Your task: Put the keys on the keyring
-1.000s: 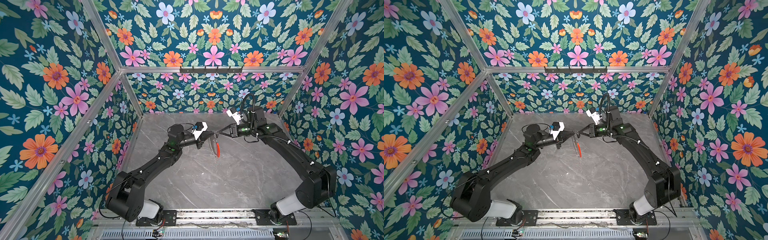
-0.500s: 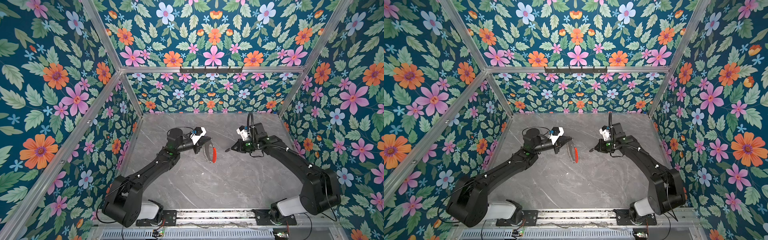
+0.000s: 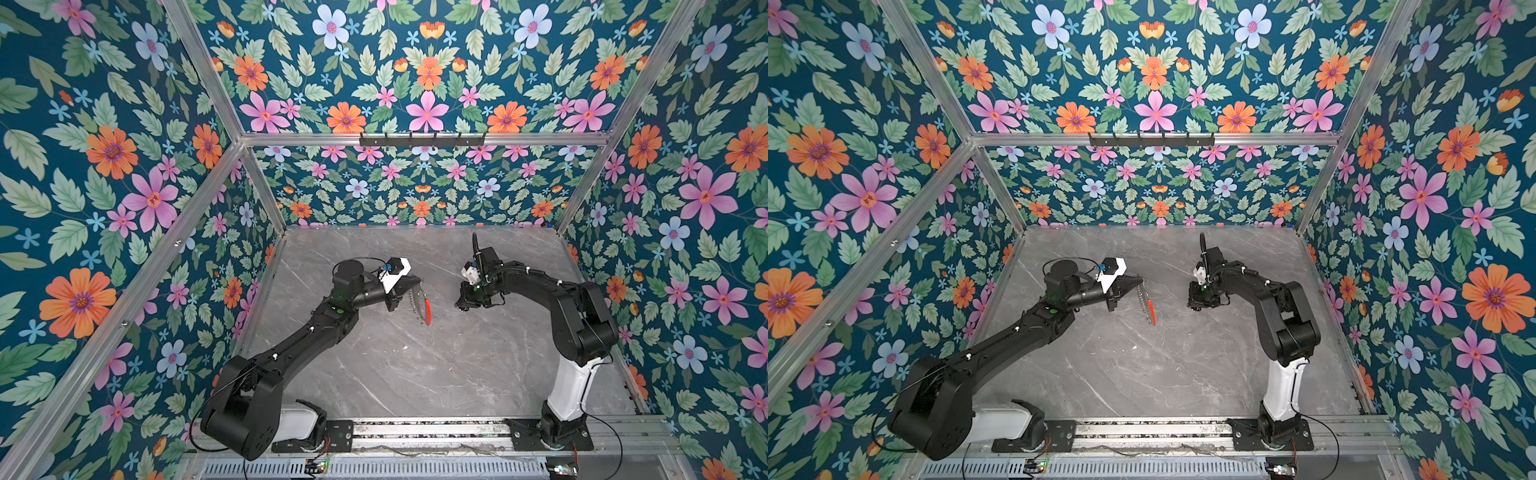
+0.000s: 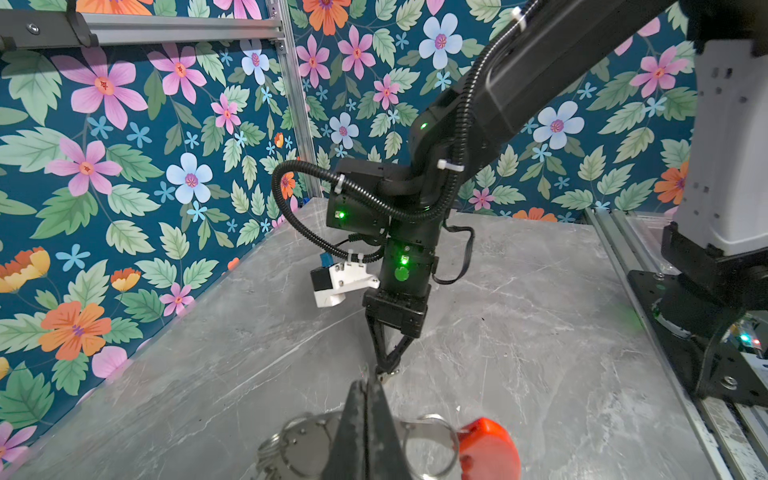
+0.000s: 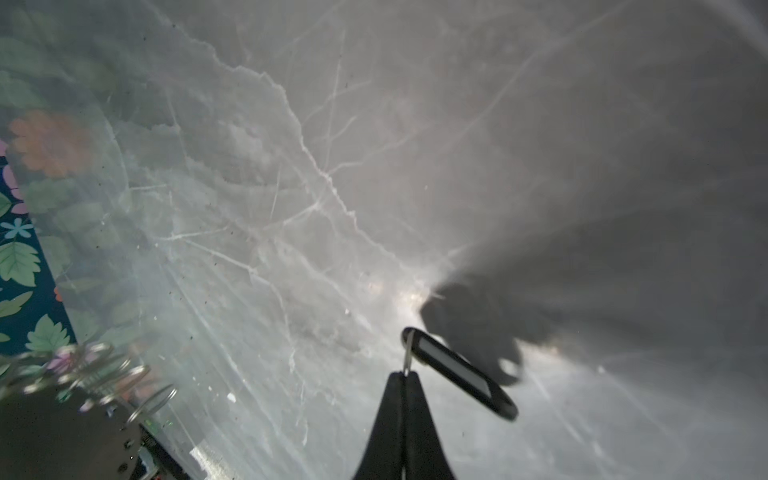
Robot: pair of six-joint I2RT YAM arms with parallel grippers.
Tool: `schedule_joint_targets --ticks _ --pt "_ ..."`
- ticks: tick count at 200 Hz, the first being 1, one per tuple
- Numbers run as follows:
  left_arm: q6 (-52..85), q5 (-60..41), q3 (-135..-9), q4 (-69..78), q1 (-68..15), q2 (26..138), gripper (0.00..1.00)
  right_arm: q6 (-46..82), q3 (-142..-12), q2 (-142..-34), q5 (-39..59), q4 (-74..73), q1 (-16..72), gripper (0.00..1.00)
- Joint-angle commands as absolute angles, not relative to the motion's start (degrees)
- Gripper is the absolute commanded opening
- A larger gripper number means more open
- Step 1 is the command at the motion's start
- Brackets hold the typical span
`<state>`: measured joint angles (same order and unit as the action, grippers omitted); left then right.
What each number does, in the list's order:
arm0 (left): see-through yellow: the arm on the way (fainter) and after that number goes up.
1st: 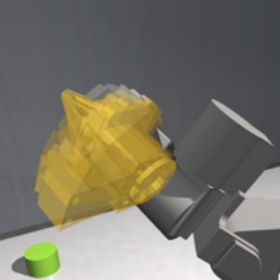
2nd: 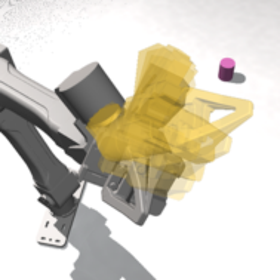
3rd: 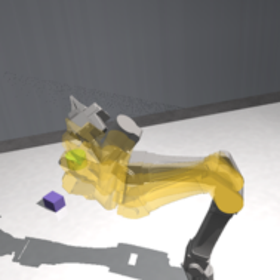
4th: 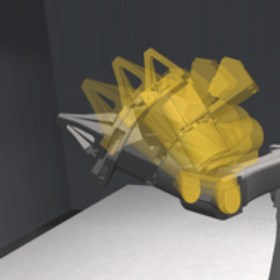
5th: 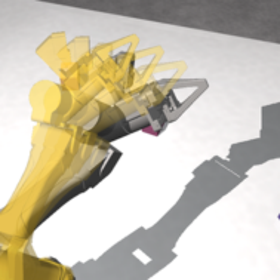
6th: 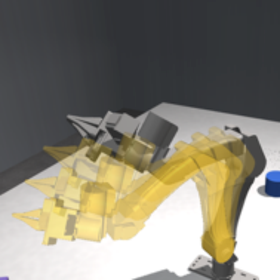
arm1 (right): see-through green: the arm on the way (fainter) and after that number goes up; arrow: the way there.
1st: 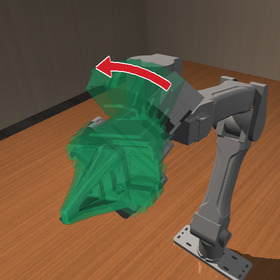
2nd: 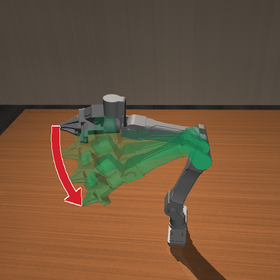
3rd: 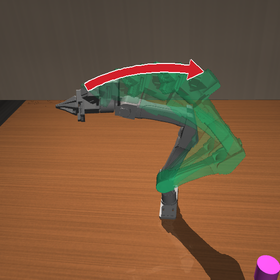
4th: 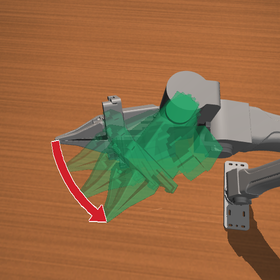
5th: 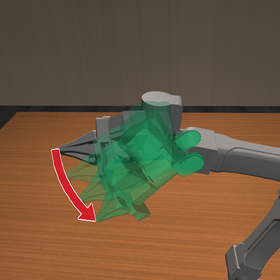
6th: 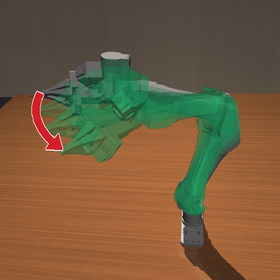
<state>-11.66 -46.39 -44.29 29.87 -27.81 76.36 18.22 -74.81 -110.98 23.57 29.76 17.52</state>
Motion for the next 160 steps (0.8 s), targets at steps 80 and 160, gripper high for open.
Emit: schedule_joint_targets --ticks 80,160 --pt "-11.1 -46.6 -43.5 32.3 -27.8 76.7 0.0 14.1 -82.8 -117.0 20.9 35.4 17.2 0.0" --pt "-10.4 -47.1 -43.2 32.8 -27.8 76.6 0.0 16.9 -82.3 -113.8 18.4 36.7 17.4 0.17"
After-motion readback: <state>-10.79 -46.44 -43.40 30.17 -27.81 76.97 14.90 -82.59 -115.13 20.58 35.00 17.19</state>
